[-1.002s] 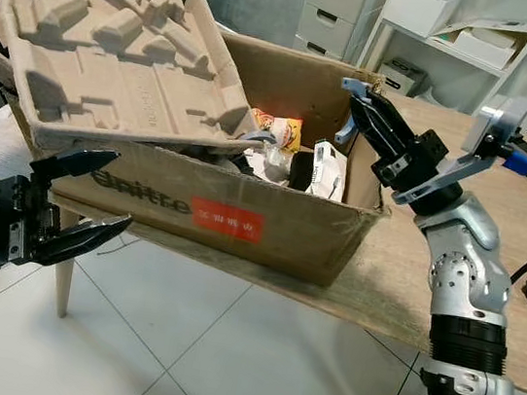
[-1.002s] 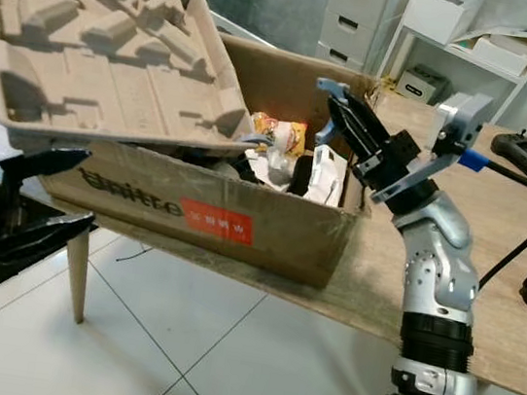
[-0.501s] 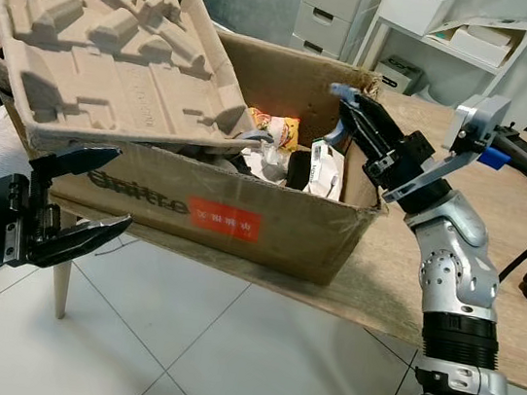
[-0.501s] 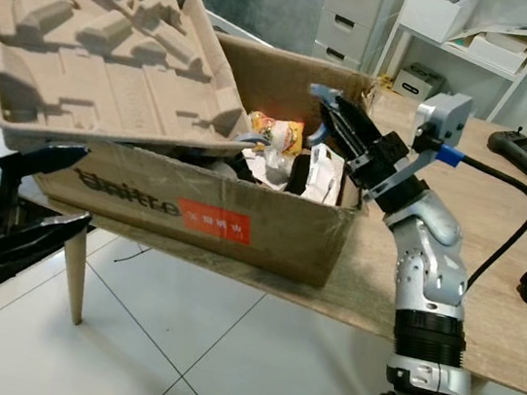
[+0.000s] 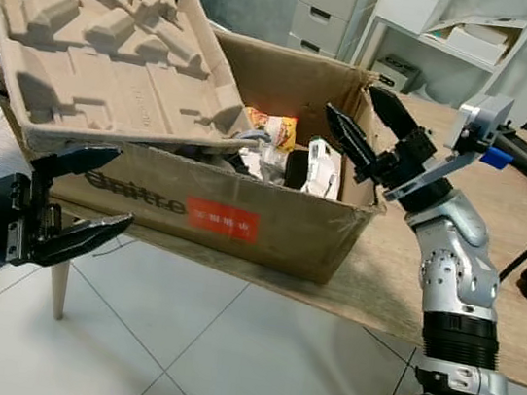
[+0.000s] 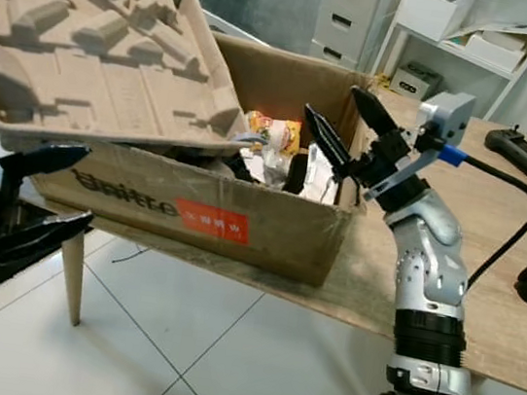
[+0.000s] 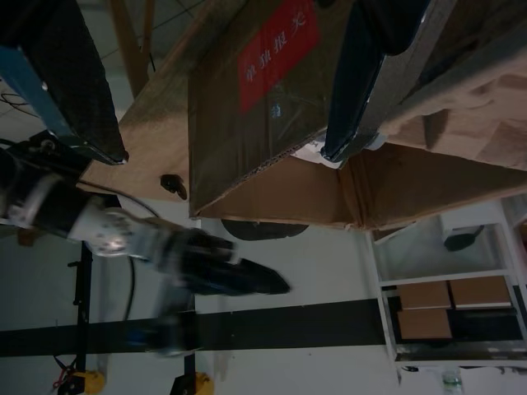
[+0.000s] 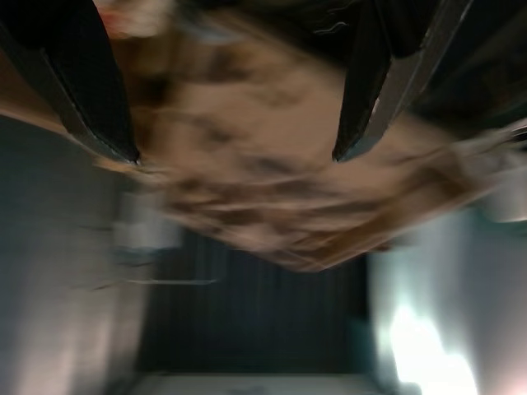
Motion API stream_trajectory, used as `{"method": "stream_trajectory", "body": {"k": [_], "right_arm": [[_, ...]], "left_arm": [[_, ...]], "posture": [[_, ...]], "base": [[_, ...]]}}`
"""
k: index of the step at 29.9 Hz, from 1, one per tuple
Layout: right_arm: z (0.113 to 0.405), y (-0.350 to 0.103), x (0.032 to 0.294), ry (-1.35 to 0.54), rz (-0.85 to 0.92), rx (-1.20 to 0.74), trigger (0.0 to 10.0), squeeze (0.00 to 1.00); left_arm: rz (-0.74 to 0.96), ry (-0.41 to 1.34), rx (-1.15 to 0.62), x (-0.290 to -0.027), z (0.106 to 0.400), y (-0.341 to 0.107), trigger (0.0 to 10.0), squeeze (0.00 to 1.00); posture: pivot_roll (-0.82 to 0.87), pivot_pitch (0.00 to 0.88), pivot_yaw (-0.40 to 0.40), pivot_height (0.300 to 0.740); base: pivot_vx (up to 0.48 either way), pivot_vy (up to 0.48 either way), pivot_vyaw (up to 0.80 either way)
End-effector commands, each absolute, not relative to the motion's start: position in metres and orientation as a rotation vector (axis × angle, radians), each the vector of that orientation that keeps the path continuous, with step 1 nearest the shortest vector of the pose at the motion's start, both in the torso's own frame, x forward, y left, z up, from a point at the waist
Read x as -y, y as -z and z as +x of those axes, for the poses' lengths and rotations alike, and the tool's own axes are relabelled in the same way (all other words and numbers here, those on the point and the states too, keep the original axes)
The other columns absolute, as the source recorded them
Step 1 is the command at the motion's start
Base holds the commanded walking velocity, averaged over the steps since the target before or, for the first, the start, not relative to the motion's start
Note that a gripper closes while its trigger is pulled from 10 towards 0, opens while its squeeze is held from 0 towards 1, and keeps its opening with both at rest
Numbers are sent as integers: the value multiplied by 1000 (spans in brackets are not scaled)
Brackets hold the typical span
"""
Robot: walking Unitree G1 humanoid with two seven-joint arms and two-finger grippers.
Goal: Picking trash to rubbish bin
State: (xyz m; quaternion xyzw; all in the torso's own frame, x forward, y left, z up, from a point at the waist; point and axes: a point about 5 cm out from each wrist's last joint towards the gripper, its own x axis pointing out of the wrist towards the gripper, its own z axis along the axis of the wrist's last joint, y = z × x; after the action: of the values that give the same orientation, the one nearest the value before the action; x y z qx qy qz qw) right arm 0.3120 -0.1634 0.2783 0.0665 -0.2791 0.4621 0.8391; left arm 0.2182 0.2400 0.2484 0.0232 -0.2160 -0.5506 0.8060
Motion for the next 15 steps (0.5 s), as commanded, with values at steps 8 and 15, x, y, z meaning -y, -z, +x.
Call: {"method": "stream_trajectory", "body": {"k": [8, 15], "right_arm": [[259, -257, 140, -1483, 219, 492, 10000, 0], [246, -222, 121, -1616, 206, 268, 10000, 0]], "left_arm": [[32, 1205, 440, -235, 218, -245, 10000, 0], [-27, 1234, 411, -228, 222, -233, 10000, 0]], "posture": [[-8, 93, -24, 740], [-4, 95, -22, 740]], "base": [[0, 0, 0], [0, 0, 0]]}}
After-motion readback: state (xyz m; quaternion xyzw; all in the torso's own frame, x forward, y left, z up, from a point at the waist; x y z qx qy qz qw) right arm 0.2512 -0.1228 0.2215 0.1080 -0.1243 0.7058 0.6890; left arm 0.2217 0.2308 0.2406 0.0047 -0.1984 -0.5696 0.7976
